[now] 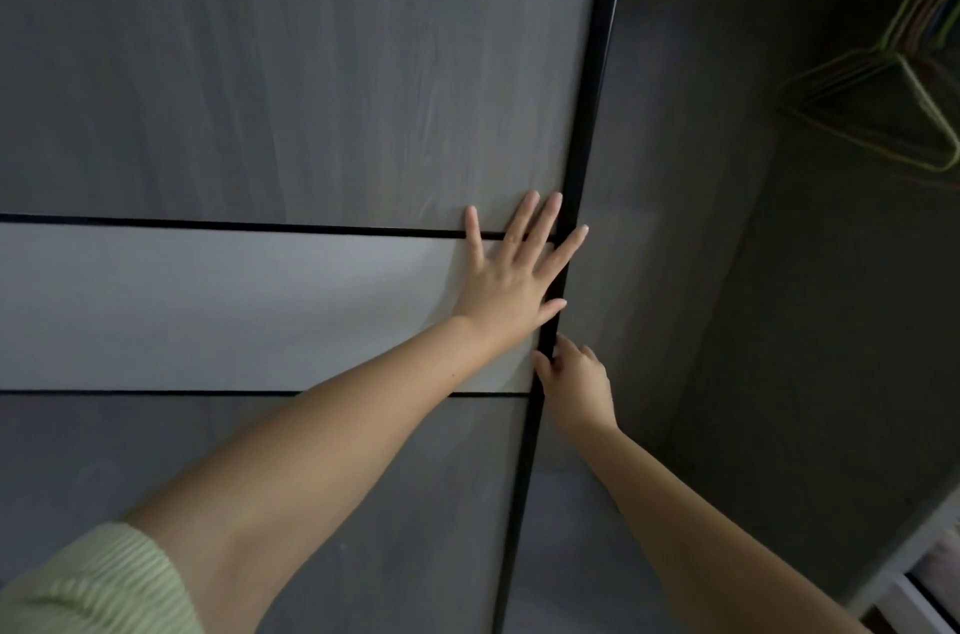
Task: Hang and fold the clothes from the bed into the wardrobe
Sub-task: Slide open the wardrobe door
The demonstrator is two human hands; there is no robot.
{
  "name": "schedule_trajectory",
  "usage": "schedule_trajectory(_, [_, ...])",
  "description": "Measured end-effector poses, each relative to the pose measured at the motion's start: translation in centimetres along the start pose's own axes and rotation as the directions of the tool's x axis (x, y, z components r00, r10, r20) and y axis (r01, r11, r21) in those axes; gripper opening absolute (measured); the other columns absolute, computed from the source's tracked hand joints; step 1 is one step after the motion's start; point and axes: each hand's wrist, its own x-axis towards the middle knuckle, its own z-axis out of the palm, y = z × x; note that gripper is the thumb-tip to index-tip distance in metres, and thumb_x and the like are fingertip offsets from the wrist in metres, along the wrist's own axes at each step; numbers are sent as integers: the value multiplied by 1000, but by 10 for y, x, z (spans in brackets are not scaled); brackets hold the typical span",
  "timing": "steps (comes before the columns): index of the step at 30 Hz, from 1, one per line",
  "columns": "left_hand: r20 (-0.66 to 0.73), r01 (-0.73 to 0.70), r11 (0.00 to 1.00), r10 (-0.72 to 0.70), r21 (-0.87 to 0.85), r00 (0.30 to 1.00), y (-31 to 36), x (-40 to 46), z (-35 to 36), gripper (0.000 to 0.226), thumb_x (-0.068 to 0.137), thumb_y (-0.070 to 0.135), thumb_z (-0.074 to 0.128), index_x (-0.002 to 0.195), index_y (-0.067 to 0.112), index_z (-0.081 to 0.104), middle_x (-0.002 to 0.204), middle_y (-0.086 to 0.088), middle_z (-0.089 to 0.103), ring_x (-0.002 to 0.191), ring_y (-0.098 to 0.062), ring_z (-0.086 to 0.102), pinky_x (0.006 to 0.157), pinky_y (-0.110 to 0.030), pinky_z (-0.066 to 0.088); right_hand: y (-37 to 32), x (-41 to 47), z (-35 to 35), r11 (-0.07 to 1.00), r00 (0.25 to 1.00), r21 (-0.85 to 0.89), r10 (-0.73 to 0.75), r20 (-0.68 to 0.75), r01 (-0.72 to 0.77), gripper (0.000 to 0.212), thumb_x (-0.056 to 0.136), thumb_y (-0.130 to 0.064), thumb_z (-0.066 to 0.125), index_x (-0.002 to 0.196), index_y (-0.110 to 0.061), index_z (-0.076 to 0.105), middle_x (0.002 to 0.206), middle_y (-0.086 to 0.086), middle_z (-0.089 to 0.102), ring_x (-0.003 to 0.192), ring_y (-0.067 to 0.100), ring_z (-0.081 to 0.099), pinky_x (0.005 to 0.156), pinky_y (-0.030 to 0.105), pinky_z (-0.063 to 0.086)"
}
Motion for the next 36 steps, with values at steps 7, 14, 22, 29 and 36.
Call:
schedule_trajectory(7, [-155,16,999,-9,44,988,-67,-35,10,89,81,66,51,149,26,10,154,-14,2,142,-31,0,97,-76,7,-55,-4,37,995,994,-65,-72,86,78,27,96,-31,52,108,-7,57,93,8,51,90,32,57,67,28,33])
schedule_trajectory(14, [-199,69,997,-65,15,978,-103,-59,15,88,77,57,57,149,24,21,156,-16,19,142,-34,6,98,-77,8,-94,-8,65,987,983,-88,-124,135,137,20,95,-30,52,85,-13,53,85,3,45,72,21,45,64,28,33])
schedule_trajectory(22, [-163,97,992,-108,-75,981,-110,-70,13,79,76,41,47,150,22,27,156,-18,22,143,-34,6,101,-76,9,-107,-11,76,992,985,-48,-110,133,117,22,96,-29,49,83,-12,55,81,2,45,69,23,47,57,28,33])
schedule_trajectory(29, [-165,56,991,-76,-122,983,-113,-74,9,75,78,35,61,147,19,35,155,-20,23,143,-38,19,100,-76,9,-105,-13,75,989,975,-69,-115,189,131,29,98,-32,46,102,-7,59,94,9,51,82,25,54,65,30,42])
schedule_trajectory(36, [-261,-240,957,193,-162,946,-66,-73,6,63,80,26,48,142,16,44,155,-14,21,143,-31,20,105,-72,14,-61,-14,28,983,988,-132,-110,113,124,35,97,-36,46,126,-20,58,119,7,57,105,27,59,79,31,47])
